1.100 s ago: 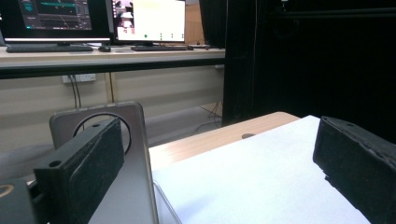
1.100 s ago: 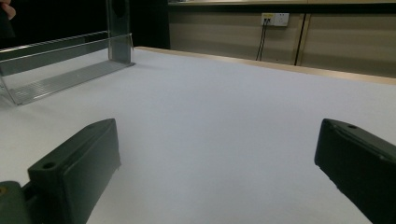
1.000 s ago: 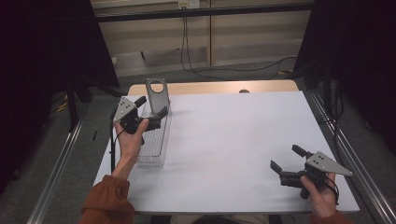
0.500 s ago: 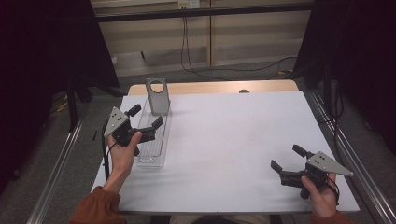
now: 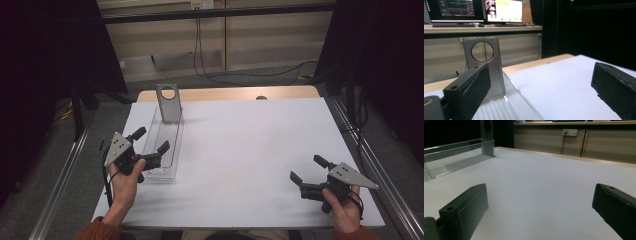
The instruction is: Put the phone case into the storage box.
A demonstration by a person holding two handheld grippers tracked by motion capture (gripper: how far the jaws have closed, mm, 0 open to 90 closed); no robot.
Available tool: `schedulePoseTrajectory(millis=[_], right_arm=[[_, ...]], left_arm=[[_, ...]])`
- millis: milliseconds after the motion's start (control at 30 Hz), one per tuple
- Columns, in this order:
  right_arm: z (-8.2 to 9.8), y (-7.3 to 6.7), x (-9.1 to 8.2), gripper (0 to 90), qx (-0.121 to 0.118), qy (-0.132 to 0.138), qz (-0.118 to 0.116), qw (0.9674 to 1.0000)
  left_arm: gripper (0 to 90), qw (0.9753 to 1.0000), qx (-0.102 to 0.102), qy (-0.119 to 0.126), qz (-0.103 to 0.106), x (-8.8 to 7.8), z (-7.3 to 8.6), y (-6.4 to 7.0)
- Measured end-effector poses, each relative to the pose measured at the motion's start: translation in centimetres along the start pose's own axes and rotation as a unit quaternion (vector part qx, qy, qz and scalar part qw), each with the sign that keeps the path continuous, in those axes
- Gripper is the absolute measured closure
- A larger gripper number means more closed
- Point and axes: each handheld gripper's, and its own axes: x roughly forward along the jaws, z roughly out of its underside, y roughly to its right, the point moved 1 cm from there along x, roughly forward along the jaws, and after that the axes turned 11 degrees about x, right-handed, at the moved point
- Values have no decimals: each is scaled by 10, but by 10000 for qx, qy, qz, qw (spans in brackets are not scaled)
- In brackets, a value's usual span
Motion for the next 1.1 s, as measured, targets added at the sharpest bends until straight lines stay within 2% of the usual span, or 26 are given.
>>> schedulePoseTrajectory(millis=[133,267,300,367,433,467,500,700,733,767,867,900,967,1033,1100], right_arm=[[0,1,-2,0,38,39,20,10000],[0,1,-3,0,16,33,19,10000],[0,1,-3,0,58,54,41,10000],[-1,1,-4,0,19,70,43,10000],[0,1,-5,0,32,71,57,10000],[0,1,-5,0,16,77,63,9999],[0,1,-6,0,16,61,50,10000],[1,0,-11,0,56,102,74,9999],[1,1,-12,0,75,116,88,9999],[1,1,-12,0,59,116,82,9999],[1,2,-12,0,55,107,72,9999],[1,1,-12,0,52,107,76,9999],[1,1,-12,0,48,110,77,9999],[1,1,-12,0,60,107,100,9999],[1,1,-11,0,95,114,116,9998]], left_arm=[[27,9999,-144,-78,-12,-10,11,8],[27,9997,-100,-195,-48,-19,18,10],[27,9997,-152,-150,-67,-21,19,10],[27,9998,-117,-144,-109,-26,22,9],[28,9995,-24,-146,-265,-31,26,10],[28,9995,-48,-189,-239,-32,28,10],[28,9995,-155,-172,-217,-34,30,12],[35,9983,-83,-423,-394,-48,39,17],[34,9984,-131,-386,-394,-49,39,17],[35,9987,-253,-339,-293,-50,39,17],[45,9979,-189,-462,-406,-55,41,19],[43,9981,-181,-484,-347,-57,42,19],[40,9978,-174,-487,-406,-61,43,20],[37,9978,-111,-537,-371,-62,44,22],[34,9978,-180,-521,-359,-61,45,22]])
